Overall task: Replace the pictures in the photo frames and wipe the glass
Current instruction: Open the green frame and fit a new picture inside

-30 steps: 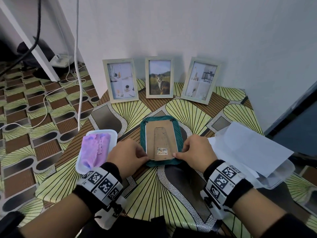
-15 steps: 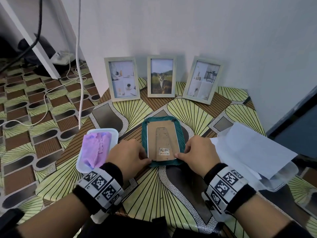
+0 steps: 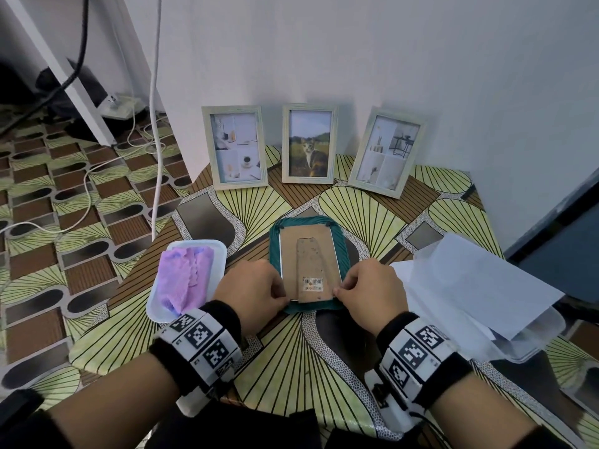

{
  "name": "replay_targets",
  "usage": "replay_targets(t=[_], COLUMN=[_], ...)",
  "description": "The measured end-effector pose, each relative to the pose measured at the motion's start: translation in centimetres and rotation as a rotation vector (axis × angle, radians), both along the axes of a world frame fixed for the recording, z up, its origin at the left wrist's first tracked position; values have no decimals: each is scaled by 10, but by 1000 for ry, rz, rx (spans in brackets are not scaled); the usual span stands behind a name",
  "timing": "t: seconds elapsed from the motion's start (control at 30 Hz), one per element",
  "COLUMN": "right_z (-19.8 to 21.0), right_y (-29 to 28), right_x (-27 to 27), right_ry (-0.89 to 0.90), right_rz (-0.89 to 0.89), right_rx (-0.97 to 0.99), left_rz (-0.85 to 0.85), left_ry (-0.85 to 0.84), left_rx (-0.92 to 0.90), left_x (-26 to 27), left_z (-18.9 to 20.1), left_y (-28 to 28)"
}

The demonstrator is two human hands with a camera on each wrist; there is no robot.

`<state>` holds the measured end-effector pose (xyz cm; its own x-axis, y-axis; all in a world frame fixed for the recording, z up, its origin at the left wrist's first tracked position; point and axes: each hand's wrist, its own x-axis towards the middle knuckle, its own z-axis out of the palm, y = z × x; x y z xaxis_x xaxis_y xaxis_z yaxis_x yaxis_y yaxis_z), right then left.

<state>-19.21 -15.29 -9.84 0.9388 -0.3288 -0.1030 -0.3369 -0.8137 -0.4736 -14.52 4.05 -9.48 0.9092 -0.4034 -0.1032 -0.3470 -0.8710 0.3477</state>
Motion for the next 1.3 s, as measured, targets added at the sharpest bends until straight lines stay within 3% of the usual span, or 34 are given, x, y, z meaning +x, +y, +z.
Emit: replay_targets(t=[0.13,0.3,0.37,0.47,0.57,0.7,0.77,0.97,1.13,1.3], right_z=[-2,3,4,4,5,3,0,-1,3,7], right_y=[5,-7,-15,-26,-32,-32,-31,-31,-37,-29], right_x=[-4,-2,0,5,8,6,2,-6,1,17], right_ry=[-36,-18,-36,-30,87,135,156,164,-32,-28], right_rz=[73,146,154,48,13,110,139,168,74,137], right_rx=[-95,-55,47,356,578,575,591,607,465,450], left_rz=[-15,-26,-30,-73,-257,-349,-351,-479,-663,-651], left_ry=[-7,75,76,-61,-83,86,121,36,23,-31], left_rx=[-4,-41,-93,-172,-39,249,300,301,249,233], left_x=[2,10,15,20,17,10,8,7,6,-4], left_z=[-2,2,4,5,6,0,-5,-10,-8,-11], left_y=[0,6,8,1,-18,-38,-39,-24,-4,0])
